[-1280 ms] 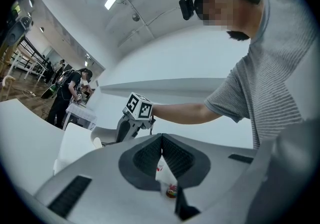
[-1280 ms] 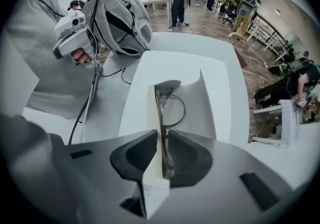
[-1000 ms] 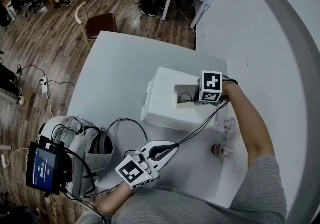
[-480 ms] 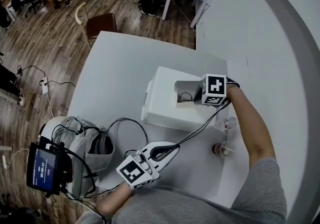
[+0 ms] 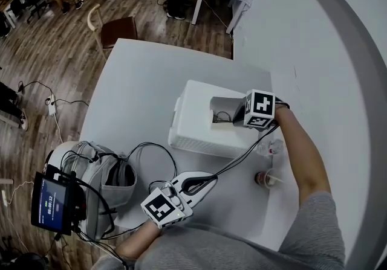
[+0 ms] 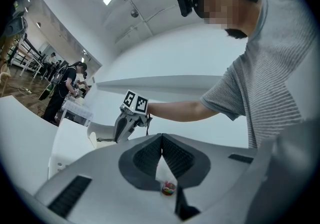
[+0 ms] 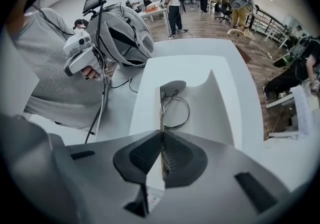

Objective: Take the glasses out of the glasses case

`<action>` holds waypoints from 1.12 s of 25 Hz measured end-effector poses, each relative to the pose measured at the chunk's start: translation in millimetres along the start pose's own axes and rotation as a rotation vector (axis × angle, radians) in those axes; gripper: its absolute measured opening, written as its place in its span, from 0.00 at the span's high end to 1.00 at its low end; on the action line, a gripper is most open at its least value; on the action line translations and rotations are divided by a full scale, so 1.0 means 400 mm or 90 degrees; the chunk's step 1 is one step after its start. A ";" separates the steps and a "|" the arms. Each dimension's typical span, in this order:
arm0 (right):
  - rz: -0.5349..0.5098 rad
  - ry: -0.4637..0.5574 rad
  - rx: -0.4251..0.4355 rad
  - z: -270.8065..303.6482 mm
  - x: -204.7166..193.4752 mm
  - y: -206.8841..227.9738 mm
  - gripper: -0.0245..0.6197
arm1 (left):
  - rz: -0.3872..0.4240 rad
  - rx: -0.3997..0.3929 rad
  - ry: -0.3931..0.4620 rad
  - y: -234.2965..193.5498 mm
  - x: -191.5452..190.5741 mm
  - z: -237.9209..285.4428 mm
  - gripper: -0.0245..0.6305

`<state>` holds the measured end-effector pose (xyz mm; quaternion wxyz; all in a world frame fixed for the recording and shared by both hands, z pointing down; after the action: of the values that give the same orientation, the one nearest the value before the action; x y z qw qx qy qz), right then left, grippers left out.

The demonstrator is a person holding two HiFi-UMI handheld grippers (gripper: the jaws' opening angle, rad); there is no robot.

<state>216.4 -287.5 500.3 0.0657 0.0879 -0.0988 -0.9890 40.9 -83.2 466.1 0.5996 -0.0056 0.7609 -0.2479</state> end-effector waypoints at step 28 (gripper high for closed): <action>0.148 0.217 0.105 -0.040 -0.008 0.064 0.93 | -0.001 -0.024 -0.014 0.001 -0.013 0.011 0.94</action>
<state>225.5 -315.0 490.6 0.1879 0.2469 -0.1762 -0.9342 46.5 -83.0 470.0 0.6074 -0.0203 0.7589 -0.2338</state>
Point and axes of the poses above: the fingertips, and each gripper's own axes: z forward along the fingers, y to its right, x out of its top, the point moved 7 cm from there along -z, backward along the fingers, and after that the axes turned 2 degrees about y, right-handed, at the moved point
